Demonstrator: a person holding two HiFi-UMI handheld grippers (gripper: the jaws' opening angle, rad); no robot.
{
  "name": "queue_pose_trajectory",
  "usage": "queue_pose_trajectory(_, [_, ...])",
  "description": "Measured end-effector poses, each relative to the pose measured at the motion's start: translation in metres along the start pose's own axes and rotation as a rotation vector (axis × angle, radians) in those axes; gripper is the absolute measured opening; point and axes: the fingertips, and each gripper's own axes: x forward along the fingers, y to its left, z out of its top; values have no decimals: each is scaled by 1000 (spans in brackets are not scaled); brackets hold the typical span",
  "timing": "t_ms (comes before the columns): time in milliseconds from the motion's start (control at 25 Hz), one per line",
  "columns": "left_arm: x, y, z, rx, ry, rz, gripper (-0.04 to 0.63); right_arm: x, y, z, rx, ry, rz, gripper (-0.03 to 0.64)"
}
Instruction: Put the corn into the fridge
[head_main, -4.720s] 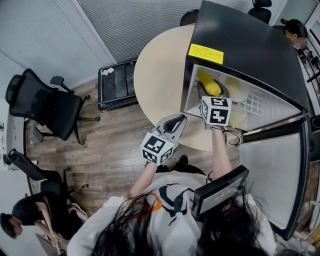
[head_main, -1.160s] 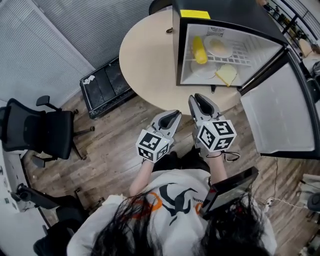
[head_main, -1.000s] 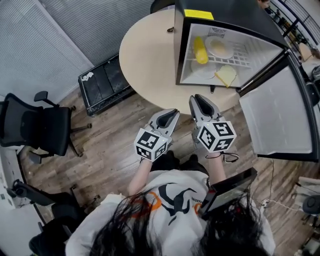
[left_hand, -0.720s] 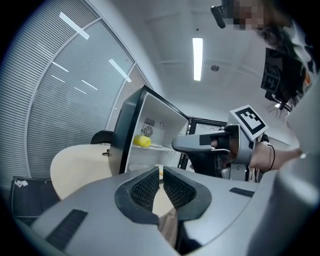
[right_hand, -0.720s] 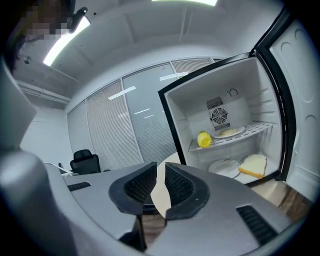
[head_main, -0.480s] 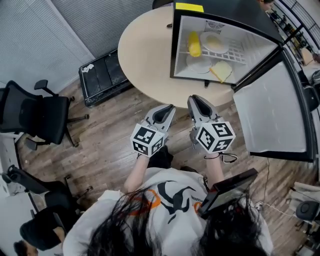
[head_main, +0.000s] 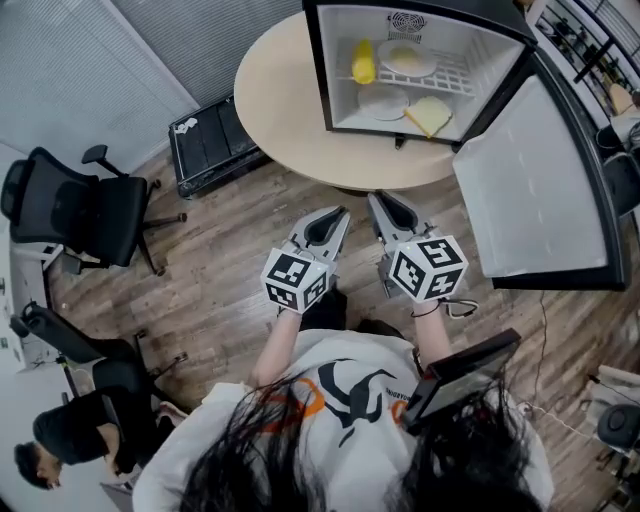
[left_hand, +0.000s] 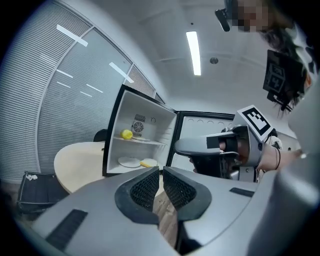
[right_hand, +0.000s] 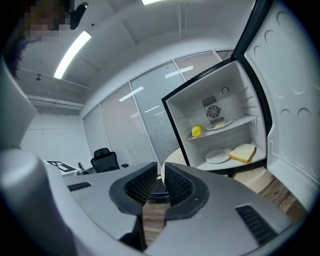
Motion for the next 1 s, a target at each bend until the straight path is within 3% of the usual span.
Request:
queue_pose_trajectory(480, [-35,-80,-20,23,-7,56,18,-76,16,-23,-3,8,77,55])
queue_pose_trajectory(1000, [-78,-130,-44,32,-3,72,18,-125,42,-55,15,28,110,55])
